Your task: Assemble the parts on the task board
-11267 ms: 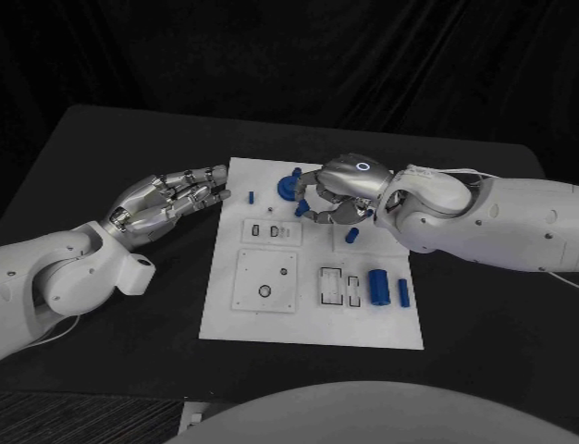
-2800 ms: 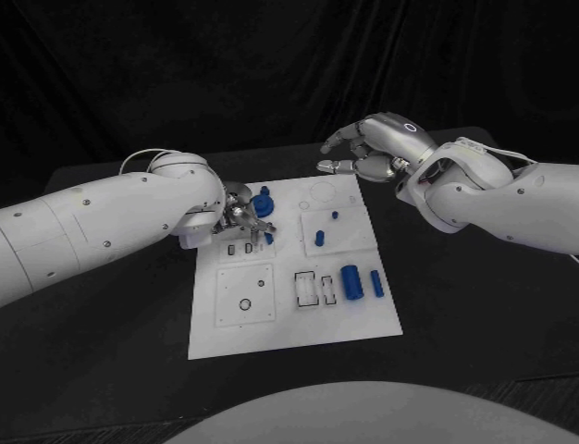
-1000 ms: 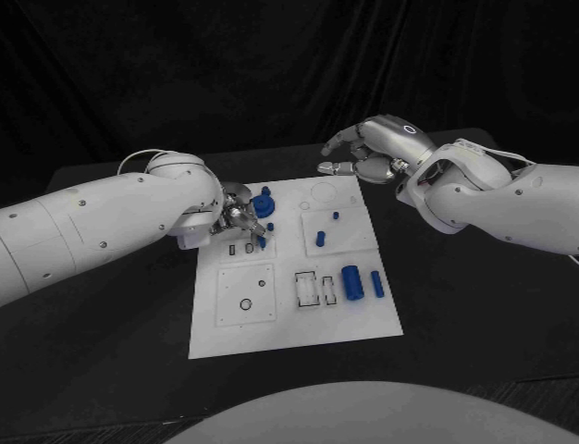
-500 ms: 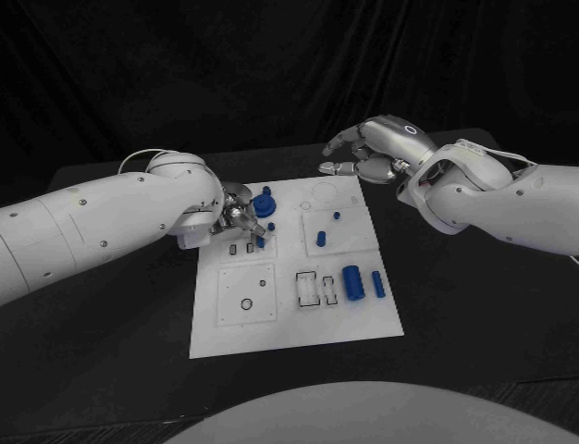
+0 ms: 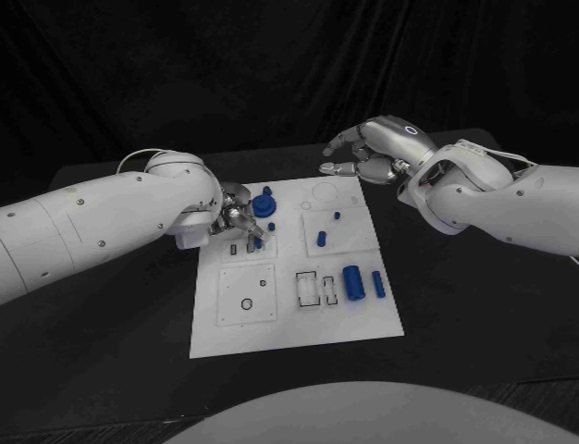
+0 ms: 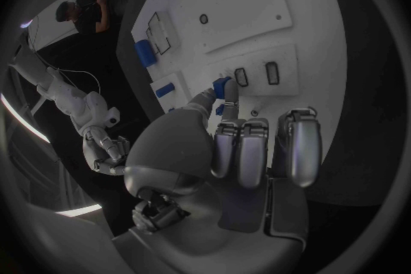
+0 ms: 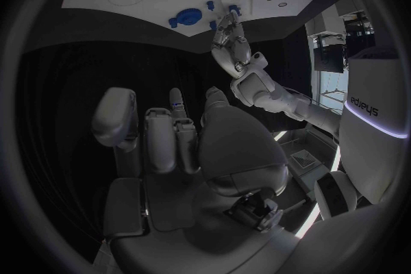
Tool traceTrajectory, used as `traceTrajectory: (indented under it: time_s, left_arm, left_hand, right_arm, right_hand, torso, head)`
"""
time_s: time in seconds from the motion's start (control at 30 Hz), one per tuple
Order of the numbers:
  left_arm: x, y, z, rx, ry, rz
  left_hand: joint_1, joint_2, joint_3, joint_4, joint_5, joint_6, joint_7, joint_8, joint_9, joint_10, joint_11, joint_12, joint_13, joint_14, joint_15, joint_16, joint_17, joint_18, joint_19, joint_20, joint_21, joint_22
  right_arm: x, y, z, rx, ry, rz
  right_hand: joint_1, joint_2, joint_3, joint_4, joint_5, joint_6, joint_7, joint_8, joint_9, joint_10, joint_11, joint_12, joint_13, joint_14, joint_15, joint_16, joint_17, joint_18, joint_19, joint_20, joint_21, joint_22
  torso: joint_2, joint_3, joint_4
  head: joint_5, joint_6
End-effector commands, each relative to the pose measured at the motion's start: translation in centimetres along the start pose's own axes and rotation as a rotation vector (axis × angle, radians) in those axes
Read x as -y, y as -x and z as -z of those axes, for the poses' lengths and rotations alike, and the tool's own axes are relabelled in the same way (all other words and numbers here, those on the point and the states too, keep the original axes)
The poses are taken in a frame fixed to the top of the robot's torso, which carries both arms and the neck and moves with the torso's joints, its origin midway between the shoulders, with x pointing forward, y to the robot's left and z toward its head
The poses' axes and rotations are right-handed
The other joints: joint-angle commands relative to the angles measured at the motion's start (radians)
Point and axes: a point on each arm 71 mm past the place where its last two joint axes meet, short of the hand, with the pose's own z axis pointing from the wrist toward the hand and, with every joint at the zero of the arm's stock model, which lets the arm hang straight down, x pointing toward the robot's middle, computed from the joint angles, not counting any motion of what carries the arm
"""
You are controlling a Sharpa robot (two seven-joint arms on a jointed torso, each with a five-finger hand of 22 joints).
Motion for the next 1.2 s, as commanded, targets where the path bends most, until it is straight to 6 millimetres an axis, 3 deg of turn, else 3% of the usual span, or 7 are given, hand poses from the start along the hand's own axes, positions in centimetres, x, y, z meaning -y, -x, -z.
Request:
traceTrajectory:
  time_s: [0.03, 0.2, 0.4, 0.53, 0.8, 1.2]
  left_arm:
    - [-0.1, -0.5, -0.1, -0.028, 0.006, -0.014]
    - [-0.2, -0.5, -0.1, -0.031, 0.008, -0.014]
    - [-0.5, -0.4, -0.1, -0.028, 0.011, -0.01]
    - [-0.9, -0.4, 0.0, -0.022, 0.015, -0.004]
    - [-1.3, -0.3, 0.2, -0.014, 0.02, 0.004]
    - [-1.6, -0.4, 0.3, -0.014, 0.023, 0.006]
  left_hand:
    - [0.001, -0.012, 0.019, -0.006, 0.006, 0.006, 0.0, -0.01, -0.002, 0.102, 0.001, 0.003, 0.263, 0.104, -0.002, 0.003, 0.263, -0.007, 0.003, -0.001, -0.006, 0.067]
    - [0.0, -0.022, 0.046, -0.019, 0.02, 0.009, 0.001, -0.02, -0.002, 0.102, 0.001, 0.003, 0.263, 0.104, -0.002, 0.003, 0.263, -0.007, 0.003, 0.0, -0.007, 0.068]
    - [-0.005, -0.048, 0.131, -0.06, 0.073, 0.016, 0.001, -0.036, 0.006, 0.102, 0.002, 0.003, 0.263, 0.104, -0.002, 0.003, 0.263, -0.007, 0.006, -0.001, -0.008, 0.073]
    - [-0.056, -0.09, 0.272, -0.097, 0.077, 0.028, 0.001, -0.037, 0.035, 0.102, -0.001, 0.003, 0.263, 0.104, -0.005, 0.003, 0.263, -0.009, 0.012, 0.0, -0.009, 0.081]
    - [-0.082, -0.104, 0.316, -0.106, 0.076, 0.029, 0.001, -0.038, 0.05, 0.102, 0.0, 0.003, 0.263, 0.104, -0.004, 0.003, 0.263, -0.008, 0.013, -0.002, -0.01, 0.083]
    - [-0.092, -0.104, 0.328, -0.106, 0.074, 0.028, 0.002, -0.039, 0.054, 0.102, 0.0, 0.003, 0.263, 0.104, -0.004, 0.003, 0.263, -0.008, 0.013, -0.002, -0.011, 0.083]
  right_arm:
    - [0.1, -0.1, 0.0, -0.004, -0.017, -0.001]
    - [0.1, -0.2, 0.0, -0.005, -0.018, -0.001]
    - [0.2, -0.2, 0.1, -0.006, -0.019, -0.001]
    - [0.2, -0.2, 0.1, -0.007, -0.02, -0.001]
    - [0.3, -0.2, 0.2, -0.007, -0.024, 0.0]
    - [0.3, -0.2, 0.2, -0.008, -0.026, 0.0]
  right_hand:
    - [0.016, 0.002, -0.005, -0.001, 0.006, 0.006, -0.001, -0.004, -0.001, 0.024, 0.005, -0.003, 0.168, 0.044, 0.008, -0.005, 0.074, 0.011, -0.008, -0.001, -0.006, 0.132]
    - [0.023, 0.002, -0.005, -0.001, 0.012, 0.007, -0.001, -0.006, -0.002, 0.024, 0.005, -0.004, 0.167, 0.044, 0.008, -0.005, 0.074, 0.011, -0.008, -0.001, -0.006, 0.132]
    - [0.035, 0.002, -0.005, -0.001, 0.023, 0.008, -0.001, -0.009, -0.002, 0.024, 0.005, -0.004, 0.167, 0.044, 0.009, -0.005, 0.074, 0.011, -0.008, 0.0, -0.008, 0.132]
    - [0.04, 0.002, -0.005, -0.001, 0.029, 0.009, -0.001, -0.01, -0.003, 0.024, 0.005, -0.004, 0.167, 0.044, 0.008, -0.006, 0.073, 0.011, -0.008, 0.0, -0.009, 0.132]
    - [0.042, 0.002, -0.005, -0.001, 0.032, 0.01, -0.001, -0.011, -0.003, 0.023, 0.005, -0.005, 0.165, 0.044, 0.008, -0.007, 0.072, 0.012, -0.008, 0.0, -0.01, 0.132]
    - [0.042, 0.002, -0.005, -0.001, 0.032, 0.01, -0.001, -0.011, -0.003, 0.023, 0.005, -0.005, 0.165, 0.044, 0.008, -0.007, 0.072, 0.012, -0.008, 0.0, -0.01, 0.132]
  torso:
    - [0.0, -0.0003, 0.0004]
    - [0.0, -0.0006, 0.0007]
    - [0.0, -0.0008, 0.0011]
    - [0.0, -0.001, 0.0006]
    - [0.0, -0.0006, 0.0002]
    - [-0.001, 0.0008, 0.0004]
  head:
    - [0.001, 0.0]
    - [0.002, 0.0]
    - [0.0, 0.0]
    - [0.001, 0.0]
    - [0.005, 0.0]
    - [0.01, 0.0]
